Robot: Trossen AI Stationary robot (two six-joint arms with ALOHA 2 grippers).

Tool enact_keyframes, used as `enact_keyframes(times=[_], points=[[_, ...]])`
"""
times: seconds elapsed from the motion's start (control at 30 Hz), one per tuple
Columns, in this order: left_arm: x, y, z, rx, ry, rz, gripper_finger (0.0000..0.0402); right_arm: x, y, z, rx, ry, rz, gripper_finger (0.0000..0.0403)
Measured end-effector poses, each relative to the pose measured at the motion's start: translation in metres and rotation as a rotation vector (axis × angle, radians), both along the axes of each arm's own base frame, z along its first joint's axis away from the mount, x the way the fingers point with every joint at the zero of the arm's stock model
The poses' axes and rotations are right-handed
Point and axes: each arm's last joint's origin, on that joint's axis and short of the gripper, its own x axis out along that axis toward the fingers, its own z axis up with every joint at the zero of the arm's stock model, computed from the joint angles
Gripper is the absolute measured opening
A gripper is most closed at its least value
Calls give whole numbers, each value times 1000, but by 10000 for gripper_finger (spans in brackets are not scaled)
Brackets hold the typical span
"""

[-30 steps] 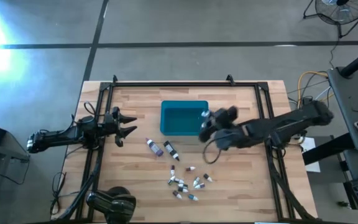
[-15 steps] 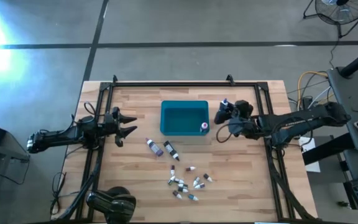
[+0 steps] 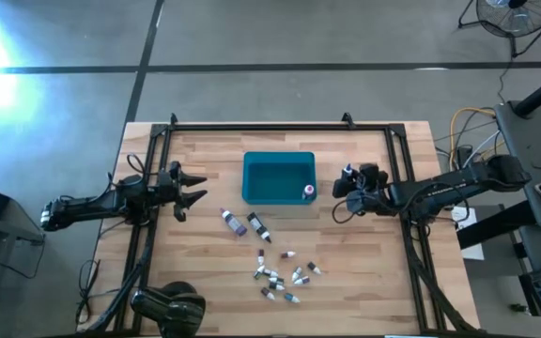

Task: Pick & Place food coloring
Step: Put the blue food coloring bottle into the blue bin

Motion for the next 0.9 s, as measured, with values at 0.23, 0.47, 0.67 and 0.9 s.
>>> enact_keyframes(times=[0.23,0.47,0.67,0.9], points=[[0,0,0,0,0,0,176,-3,1,-6,41,23,30,126],[0,0,0,0,-1,0,176,-4,1,-9,69,37,52,127],[0,0,0,0,-1,0,176,-3,2,-10,104,47,81,127],[0,0,0,0,0,0,176,-2,7,-9,123,45,117,125]])
